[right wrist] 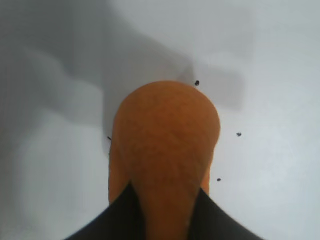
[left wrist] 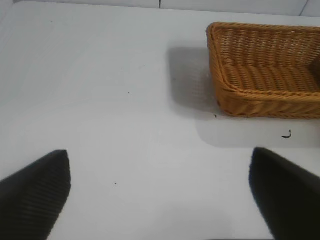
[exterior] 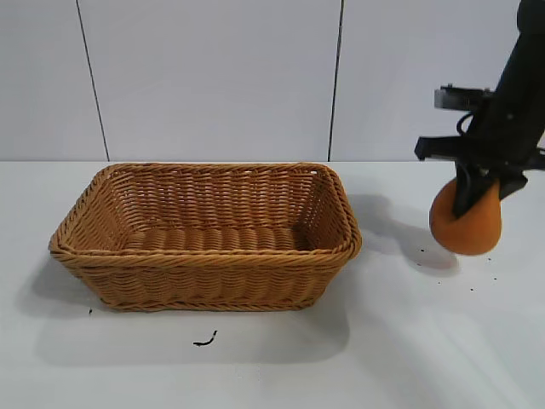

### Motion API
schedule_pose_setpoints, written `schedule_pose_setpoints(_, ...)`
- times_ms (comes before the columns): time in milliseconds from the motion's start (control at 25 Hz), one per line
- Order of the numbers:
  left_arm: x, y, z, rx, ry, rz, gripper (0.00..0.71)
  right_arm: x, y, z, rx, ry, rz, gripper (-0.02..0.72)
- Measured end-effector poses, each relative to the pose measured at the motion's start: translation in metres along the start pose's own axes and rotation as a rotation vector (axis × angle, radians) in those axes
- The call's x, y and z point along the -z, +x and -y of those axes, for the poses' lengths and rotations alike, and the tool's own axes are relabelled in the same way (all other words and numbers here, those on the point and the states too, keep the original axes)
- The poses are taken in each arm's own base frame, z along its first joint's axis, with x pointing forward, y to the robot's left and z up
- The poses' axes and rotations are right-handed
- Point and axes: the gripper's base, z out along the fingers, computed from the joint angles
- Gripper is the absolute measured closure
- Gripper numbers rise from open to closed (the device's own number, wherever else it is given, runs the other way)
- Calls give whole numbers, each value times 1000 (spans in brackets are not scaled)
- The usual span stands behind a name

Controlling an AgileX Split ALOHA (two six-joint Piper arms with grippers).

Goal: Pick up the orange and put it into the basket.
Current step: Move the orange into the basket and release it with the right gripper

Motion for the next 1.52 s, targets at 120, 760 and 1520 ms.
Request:
schedule_pose_setpoints(120, 0, 0, 0, 0, 0, 0, 14, 19, -10, -22, 55, -13, 41, 639)
schedule_pose_setpoints(760, 0, 0, 0, 0, 0, 0, 14, -3, 24, -213, 414, -140, 71, 639)
schedule_pose_setpoints(1520, 0, 0, 0, 0, 0, 1, 14, -117, 33, -238, 393, -103, -32, 566)
